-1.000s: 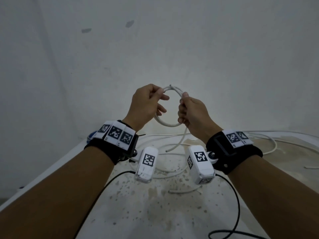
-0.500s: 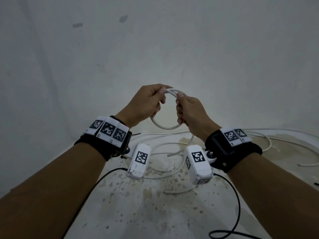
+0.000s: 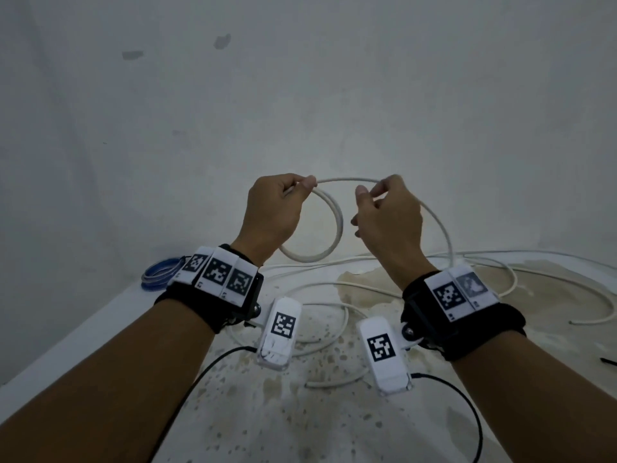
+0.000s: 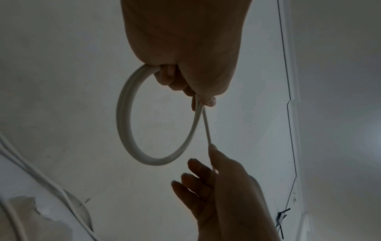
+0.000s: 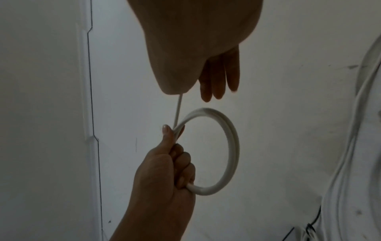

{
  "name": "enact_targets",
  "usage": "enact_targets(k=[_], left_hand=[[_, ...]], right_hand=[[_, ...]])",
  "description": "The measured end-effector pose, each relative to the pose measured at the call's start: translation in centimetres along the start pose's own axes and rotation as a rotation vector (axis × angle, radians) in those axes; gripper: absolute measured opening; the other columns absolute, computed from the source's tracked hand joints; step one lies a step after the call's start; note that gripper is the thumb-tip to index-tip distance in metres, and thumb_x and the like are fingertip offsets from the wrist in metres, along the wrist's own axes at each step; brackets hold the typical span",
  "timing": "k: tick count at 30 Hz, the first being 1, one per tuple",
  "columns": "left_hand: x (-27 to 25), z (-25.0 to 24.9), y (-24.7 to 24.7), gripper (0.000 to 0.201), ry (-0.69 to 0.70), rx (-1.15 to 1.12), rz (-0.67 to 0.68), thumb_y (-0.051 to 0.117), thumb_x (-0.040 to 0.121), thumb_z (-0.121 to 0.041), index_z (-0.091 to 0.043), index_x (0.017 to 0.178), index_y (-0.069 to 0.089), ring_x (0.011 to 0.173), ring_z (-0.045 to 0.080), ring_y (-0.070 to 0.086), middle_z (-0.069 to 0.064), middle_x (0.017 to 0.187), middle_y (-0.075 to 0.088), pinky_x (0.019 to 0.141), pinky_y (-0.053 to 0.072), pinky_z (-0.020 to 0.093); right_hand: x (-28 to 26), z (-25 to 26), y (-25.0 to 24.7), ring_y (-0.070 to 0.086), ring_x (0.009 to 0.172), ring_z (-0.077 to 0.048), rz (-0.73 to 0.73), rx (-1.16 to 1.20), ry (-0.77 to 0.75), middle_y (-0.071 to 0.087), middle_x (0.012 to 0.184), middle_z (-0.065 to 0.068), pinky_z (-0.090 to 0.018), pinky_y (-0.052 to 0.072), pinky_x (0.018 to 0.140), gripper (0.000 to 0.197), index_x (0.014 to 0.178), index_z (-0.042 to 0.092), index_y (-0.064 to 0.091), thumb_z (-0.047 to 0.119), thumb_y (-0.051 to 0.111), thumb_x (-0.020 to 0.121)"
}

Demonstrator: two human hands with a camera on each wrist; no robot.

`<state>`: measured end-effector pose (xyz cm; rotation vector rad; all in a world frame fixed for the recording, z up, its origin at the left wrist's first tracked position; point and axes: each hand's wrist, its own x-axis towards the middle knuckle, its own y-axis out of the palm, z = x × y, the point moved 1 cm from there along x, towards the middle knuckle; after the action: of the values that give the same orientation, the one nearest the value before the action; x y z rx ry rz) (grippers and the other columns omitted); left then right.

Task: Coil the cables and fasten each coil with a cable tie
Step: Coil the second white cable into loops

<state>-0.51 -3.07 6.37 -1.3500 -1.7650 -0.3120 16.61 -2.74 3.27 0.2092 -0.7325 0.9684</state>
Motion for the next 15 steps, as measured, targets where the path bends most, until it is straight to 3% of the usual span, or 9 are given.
enact_targets(k=[2, 5, 8, 11, 13, 15], left_hand=[[0.3, 0.2, 0.1, 0.025, 0.005, 0.006, 0.003, 0.059, 0.096, -0.032, -0.015, 0.093, 0.076, 0.046, 0.002, 0.039, -0.018, 0.041, 0.043, 0.058, 0.035, 0.024], [0.5, 0.2, 0.3, 0.025, 0.043, 0.041, 0.036, 0.06, 0.096, -0.032, -0.014, 0.095, 0.076, 0.05, -0.002, 0.047, -0.021, 0.046, 0.051, 0.062, 0.037, 0.02], [0.7, 0.2, 0.5, 0.027, 0.064, 0.066, 0.047, 0.06, 0.096, -0.033, -0.012, 0.096, 0.077, 0.055, -0.005, 0.051, -0.023, 0.051, 0.056, 0.064, 0.038, 0.018], [0.9, 0.2, 0.2, 0.025, 0.068, 0.042, 0.034, 0.06, 0.096, -0.032, -0.013, 0.094, 0.076, 0.059, -0.005, 0.053, -0.025, 0.055, 0.058, 0.066, 0.038, 0.017], [0.9, 0.3, 0.0, 0.023, 0.08, 0.014, 0.034, 0.06, 0.096, -0.031, -0.014, 0.093, 0.076, 0.061, -0.002, 0.052, -0.016, 0.06, 0.061, 0.066, 0.04, 0.019], [0.9, 0.5, -0.2, 0.021, 0.062, -0.058, 0.047, 0.06, 0.096, -0.03, -0.016, 0.09, 0.074, 0.06, 0.009, 0.047, 0.002, 0.062, 0.058, 0.062, 0.04, 0.025]], right_hand=[[0.5, 0.1, -0.5, 0.068, 0.068, -0.025, 0.038, 0.023, -0.018, 0.071, 0.079, -0.003, -0.044, 0.056, 0.072, 0.021, 0.104, 0.025, 0.045, 0.042, 0.052, 0.095], [1.2, 0.9, -1.1, 0.063, 0.084, -0.019, 0.212, -0.17, -0.095, 0.065, 0.094, 0.008, -0.03, 0.045, 0.075, 0.024, 0.115, 0.027, 0.056, 0.043, 0.05, 0.098], [1.7, 1.1, -0.9, 0.061, 0.081, -0.016, 0.303, -0.328, -0.154, 0.062, 0.08, 0.009, -0.026, 0.038, 0.069, 0.023, 0.093, 0.028, 0.069, 0.046, 0.054, 0.095], [1.9, 1.1, -0.9, 0.054, 0.064, -0.01, 0.316, -0.253, -0.133, 0.055, 0.062, 0.012, -0.026, 0.038, 0.063, 0.026, 0.074, 0.028, 0.066, 0.046, 0.061, 0.091], [2.0, 0.9, -0.9, 0.048, 0.053, -0.007, 0.34, -0.09, -0.105, 0.053, 0.056, 0.012, -0.025, 0.039, 0.059, 0.028, 0.072, 0.019, 0.068, 0.04, 0.066, 0.091], [1.7, 0.9, -0.9, 0.053, 0.057, -0.006, 0.42, 0.145, -0.026, 0.06, 0.063, 0.006, -0.024, 0.045, 0.063, 0.026, 0.076, 0.012, 0.067, 0.032, 0.067, 0.092]])
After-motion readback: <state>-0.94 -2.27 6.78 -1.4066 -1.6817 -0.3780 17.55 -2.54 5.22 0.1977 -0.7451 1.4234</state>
